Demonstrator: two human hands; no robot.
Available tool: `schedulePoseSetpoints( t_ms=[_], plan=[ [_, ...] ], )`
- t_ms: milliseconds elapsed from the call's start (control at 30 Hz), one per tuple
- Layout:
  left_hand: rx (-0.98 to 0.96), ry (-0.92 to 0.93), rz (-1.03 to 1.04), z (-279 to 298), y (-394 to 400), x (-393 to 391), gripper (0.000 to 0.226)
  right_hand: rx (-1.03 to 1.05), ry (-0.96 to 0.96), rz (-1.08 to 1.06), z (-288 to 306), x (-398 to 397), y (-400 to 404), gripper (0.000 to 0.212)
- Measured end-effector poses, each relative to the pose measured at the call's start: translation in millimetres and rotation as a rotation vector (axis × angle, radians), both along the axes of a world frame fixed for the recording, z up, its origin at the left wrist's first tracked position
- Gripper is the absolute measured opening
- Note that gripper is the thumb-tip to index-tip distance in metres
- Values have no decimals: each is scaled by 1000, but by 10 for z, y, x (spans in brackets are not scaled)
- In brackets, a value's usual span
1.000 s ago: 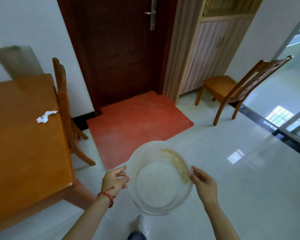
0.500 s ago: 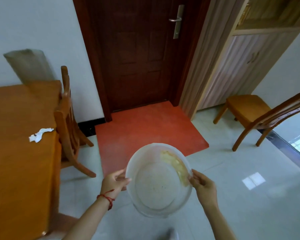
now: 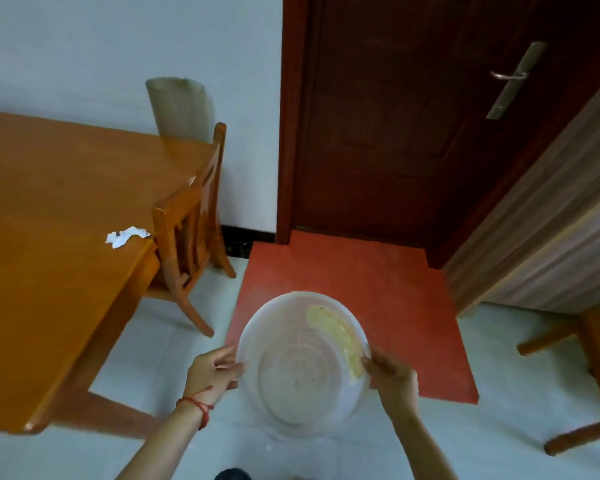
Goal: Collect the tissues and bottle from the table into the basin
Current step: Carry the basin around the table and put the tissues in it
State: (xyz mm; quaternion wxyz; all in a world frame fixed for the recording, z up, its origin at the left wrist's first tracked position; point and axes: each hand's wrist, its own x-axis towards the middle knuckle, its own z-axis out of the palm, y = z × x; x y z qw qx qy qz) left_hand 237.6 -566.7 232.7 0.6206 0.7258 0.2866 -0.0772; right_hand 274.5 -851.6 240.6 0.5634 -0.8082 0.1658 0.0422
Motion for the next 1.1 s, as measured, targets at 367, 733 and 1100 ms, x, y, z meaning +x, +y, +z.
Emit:
schedulePoseSetpoints(
  t_ms=[367,733,1100],
  plan=[
    [-49,55,335,-88,292,436,47,16,74,308,-145,1165,571,37],
    [-101,99,502,-215,775,872,45,31,102,502,-264,2059,1261,39],
    [-27,186,769,-217,706,878,41,4,147,859,-499,2732,1824,37]
  ],
)
